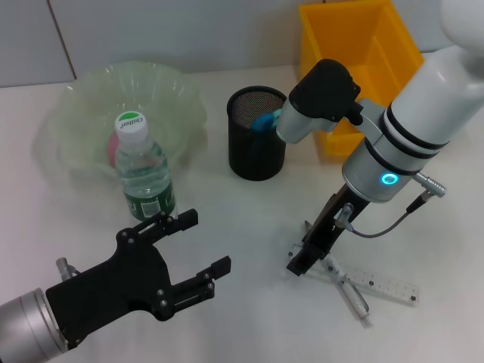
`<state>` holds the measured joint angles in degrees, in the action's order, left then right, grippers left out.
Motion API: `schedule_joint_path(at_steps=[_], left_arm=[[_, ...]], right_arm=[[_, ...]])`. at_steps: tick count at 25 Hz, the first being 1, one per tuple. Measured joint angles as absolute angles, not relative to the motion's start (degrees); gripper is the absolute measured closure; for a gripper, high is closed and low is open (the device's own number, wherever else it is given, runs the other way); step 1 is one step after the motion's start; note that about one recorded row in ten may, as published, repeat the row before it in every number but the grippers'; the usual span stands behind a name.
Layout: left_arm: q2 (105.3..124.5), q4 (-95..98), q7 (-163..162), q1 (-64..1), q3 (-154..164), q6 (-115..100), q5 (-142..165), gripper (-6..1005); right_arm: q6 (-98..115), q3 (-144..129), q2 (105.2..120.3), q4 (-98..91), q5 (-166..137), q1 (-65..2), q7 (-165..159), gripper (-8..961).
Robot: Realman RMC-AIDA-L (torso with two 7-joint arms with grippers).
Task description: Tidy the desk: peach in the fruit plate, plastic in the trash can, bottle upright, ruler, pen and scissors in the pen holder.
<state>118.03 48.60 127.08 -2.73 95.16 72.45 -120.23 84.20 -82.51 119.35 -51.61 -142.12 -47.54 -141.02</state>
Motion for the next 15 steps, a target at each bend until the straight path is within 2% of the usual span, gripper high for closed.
schedule_joint_path(at_steps=[15], left_arm=[[118.04,48.6,127.08,-2.9,95.18,72.61,-120.23,215]], right_arm=[[84.1,-82.9,119.35,-51.63,-142.2,-47.55,-141.1,357]])
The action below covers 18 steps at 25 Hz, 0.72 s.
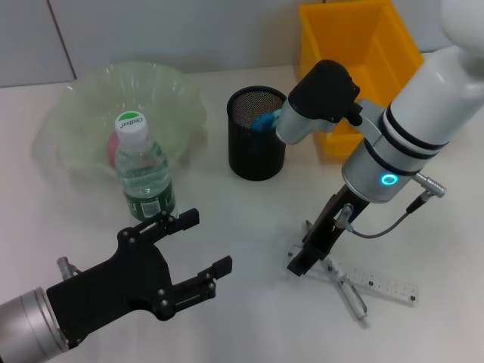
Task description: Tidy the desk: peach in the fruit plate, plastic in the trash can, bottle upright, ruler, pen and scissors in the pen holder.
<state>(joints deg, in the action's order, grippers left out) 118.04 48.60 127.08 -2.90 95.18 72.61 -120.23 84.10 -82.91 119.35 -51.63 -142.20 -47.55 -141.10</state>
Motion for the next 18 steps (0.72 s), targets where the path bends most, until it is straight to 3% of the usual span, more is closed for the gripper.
schedule_joint_path(at_steps=[18], left_arm=[[118.03,48.6,127.09,-2.9,94.94,73.13,-120.23,215]], right_arm=[[83.39,-83.94,119.35,-51.86,-142.21,-47.55,-141.55,375]])
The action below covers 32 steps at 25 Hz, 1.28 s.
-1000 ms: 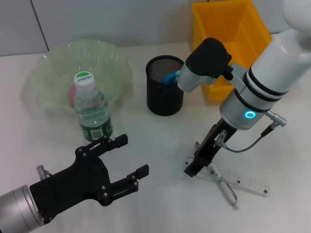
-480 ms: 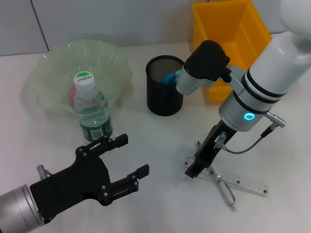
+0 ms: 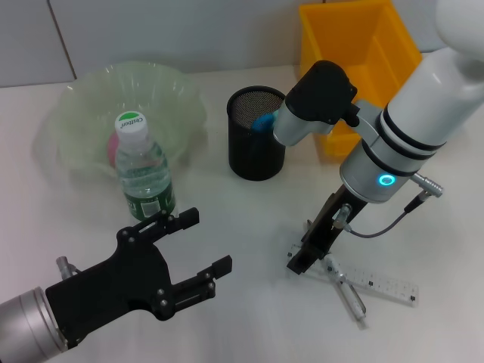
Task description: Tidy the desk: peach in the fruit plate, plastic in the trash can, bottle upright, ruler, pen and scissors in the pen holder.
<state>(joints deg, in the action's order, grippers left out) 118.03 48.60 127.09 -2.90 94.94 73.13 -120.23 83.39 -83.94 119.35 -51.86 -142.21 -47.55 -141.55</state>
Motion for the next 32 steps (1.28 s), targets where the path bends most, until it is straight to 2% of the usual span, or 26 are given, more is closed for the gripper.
schedule_joint_path(at_steps=[15,18,32], left_arm=[[118.1,48.5,128.23,-2.83,94.81,73.38,-120.14,214],[118.11,48.47,128.28,-2.82,94.81,73.58,-120.14,214],[118.13,48.33,128.4,-2.72,94.44,74.97,-120.15,214]], right_arm=[[82.39,-87.62,119.35,-52.04,-142.19,-47.55,-141.67,419],[82.25,-87.79,119.39,-53.45,-142.02,-47.18,-141.76,573],[83.95,-84.33,119.27,-66.67,-141.51,-41.29,-143.14,575]])
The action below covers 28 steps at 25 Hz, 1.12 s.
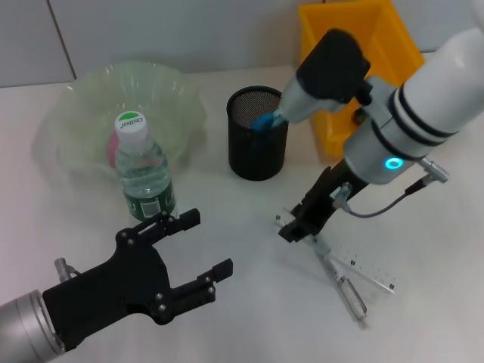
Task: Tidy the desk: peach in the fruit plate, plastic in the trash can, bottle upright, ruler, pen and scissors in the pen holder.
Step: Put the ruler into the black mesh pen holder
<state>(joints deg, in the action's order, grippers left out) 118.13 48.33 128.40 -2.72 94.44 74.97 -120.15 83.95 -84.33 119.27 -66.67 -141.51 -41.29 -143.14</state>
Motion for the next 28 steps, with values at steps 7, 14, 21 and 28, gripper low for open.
schedule_joint_path(at_steps=[7,14,21,28], left_arm=[[118.04,48.25,128.41,-2.78,93.91,75.91,-120.15,214],[118.03,48.25,128.41,-2.79,93.26,76.67,-120.15,214],[118.04,48.25,128.41,-2.69,93.25,76.85,-120.15,215],[118.04,48.25,128.41,-2.64,93.25,76.99,-120.14,215]], right_arm=[[86.31,-79.94,119.26,-76.83,-139.87,-37.5,-142.45,571],[86.04,-73.95,119.25,-87.51,-131.36,-32.43,-137.24,566],[82.14,-69.56,119.27,-90.24,-123.42,-29.83,-130.15,560],[72.32,-69.2,119.31,-86.45,-109.96,-27.04,-117.05,555]])
